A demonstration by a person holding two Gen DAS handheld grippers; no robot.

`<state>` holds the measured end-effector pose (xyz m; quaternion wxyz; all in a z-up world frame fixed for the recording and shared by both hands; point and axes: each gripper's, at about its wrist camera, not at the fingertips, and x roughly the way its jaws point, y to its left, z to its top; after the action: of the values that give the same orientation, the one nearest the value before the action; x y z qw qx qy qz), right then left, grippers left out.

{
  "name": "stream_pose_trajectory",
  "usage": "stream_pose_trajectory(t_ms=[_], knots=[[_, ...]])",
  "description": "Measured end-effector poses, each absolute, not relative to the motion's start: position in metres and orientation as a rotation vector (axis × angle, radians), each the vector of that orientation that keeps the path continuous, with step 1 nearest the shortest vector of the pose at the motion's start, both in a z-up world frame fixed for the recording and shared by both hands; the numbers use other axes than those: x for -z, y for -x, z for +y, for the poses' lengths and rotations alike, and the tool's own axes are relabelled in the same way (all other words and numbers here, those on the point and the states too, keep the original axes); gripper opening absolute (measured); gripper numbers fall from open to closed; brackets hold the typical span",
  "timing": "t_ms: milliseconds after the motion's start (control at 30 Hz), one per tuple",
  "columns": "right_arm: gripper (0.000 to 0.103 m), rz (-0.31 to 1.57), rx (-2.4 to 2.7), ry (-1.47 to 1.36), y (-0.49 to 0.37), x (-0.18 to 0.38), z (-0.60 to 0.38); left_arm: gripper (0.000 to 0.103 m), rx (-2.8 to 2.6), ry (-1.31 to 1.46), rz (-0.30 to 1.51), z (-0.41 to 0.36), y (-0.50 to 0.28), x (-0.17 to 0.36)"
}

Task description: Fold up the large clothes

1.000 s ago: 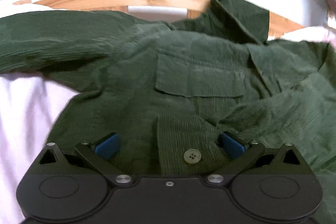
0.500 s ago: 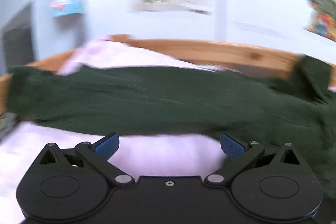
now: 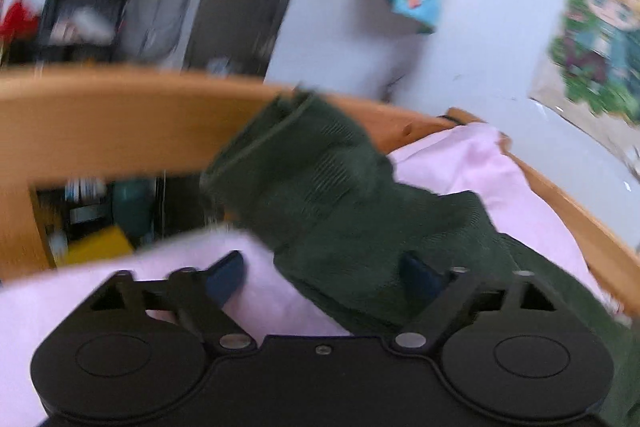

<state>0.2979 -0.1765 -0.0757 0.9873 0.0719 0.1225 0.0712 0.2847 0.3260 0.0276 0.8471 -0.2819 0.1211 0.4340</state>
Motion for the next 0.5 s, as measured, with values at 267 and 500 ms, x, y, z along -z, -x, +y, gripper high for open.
stream_pose_trajectory(t_ms=[267,500], knots=[[0.103,0.245,-0.169,-0.115,-0.285,0.074,-0.169,0.002,-0.925,0.535,0.12,0.302,-0.282,-0.051],[0.103,0.227,-0.204,-0.13,-0.276,0.067,-0.165,0.001,-0.75,0.23,-0.035,0.217,-0.281,-0.116]])
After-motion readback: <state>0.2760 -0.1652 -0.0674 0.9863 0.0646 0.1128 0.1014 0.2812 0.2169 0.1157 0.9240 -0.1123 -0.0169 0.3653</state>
